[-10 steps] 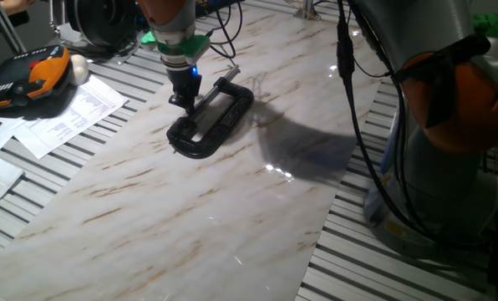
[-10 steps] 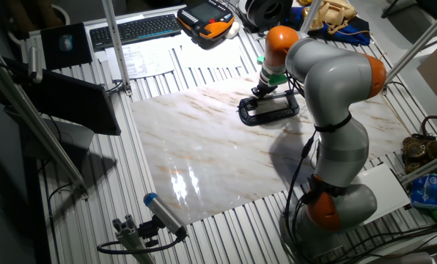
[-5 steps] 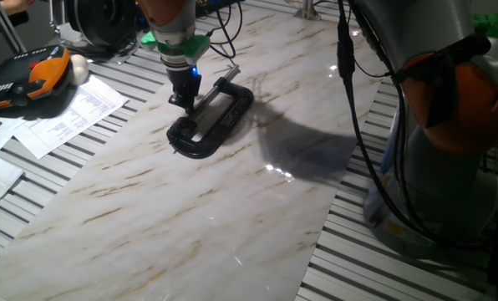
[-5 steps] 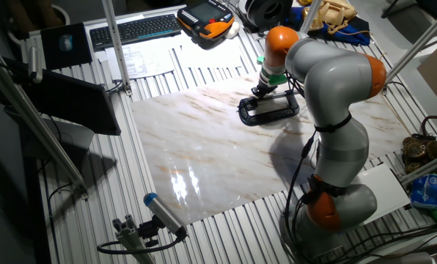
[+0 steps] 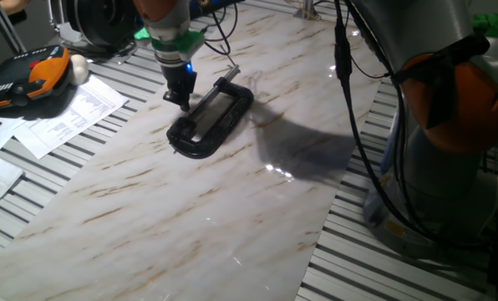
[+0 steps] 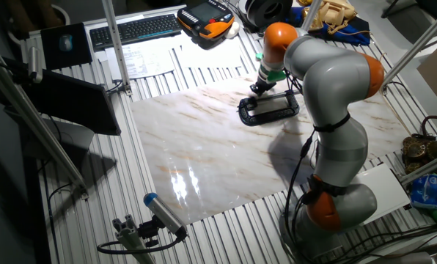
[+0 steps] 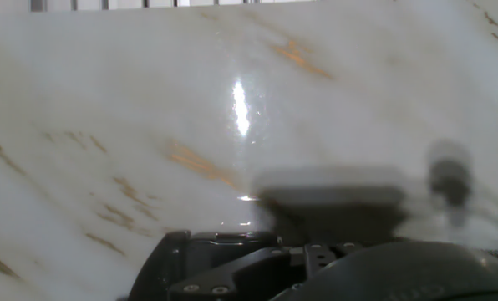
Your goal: Turn the hands of a clock
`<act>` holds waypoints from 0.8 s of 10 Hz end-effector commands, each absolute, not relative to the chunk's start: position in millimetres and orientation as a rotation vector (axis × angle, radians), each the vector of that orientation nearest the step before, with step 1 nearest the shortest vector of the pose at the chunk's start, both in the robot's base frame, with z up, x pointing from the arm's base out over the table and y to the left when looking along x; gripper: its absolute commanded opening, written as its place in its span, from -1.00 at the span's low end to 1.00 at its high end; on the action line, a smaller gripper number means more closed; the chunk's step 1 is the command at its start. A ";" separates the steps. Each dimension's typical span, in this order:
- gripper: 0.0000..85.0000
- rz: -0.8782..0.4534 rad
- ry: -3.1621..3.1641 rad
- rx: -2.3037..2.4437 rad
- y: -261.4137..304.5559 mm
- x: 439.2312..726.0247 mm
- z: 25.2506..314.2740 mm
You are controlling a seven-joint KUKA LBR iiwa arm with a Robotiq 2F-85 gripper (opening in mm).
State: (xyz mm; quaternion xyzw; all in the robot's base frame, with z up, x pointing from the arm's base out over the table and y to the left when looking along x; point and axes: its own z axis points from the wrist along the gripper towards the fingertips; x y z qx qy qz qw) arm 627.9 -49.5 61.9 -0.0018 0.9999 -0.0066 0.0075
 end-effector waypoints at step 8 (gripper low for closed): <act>-1.00 0.027 3.154 -0.054 -38.0 630.3 97.4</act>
